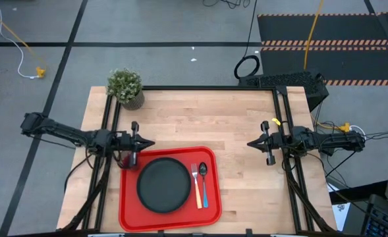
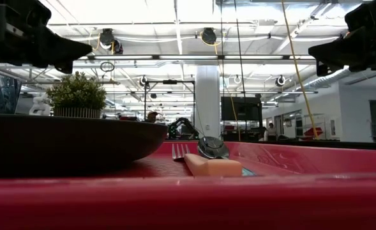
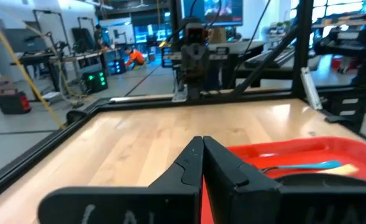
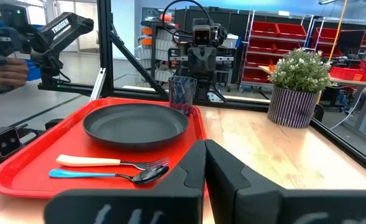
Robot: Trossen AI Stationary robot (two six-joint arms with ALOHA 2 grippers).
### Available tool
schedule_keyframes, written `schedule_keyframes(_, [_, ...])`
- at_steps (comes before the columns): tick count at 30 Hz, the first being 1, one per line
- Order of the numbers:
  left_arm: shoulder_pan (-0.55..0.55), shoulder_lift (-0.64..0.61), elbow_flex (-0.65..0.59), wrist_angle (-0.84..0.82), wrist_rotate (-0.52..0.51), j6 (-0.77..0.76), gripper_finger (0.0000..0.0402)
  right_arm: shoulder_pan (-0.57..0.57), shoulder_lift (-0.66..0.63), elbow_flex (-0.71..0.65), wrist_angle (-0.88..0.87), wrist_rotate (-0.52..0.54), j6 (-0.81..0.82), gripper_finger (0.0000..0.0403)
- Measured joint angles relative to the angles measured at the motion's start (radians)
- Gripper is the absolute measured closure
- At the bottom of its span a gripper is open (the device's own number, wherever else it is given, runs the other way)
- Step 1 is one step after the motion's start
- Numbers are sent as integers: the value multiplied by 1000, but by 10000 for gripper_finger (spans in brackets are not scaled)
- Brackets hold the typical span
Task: Pick and place plate/cup/fork/spoon on tray
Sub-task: Return to Home Position
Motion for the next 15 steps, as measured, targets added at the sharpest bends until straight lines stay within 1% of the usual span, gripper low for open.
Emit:
schedule_keyframes(4, [27, 0, 0, -35, 0, -7, 398, 0, 0, 0, 0, 0, 0, 403])
schedule_keyframes(8, [45, -4, 0, -40, 1, -9, 390, 0, 0, 0, 0, 0, 0, 403])
schedule_keyframes(11, [54, -21, 0, -46, 2, -9, 389, 0, 0, 0, 0, 0, 0, 403])
schedule_keyframes(15, [60, -59, 0, -54, 2, -4, 398, 0, 0, 0, 0, 0, 0, 403])
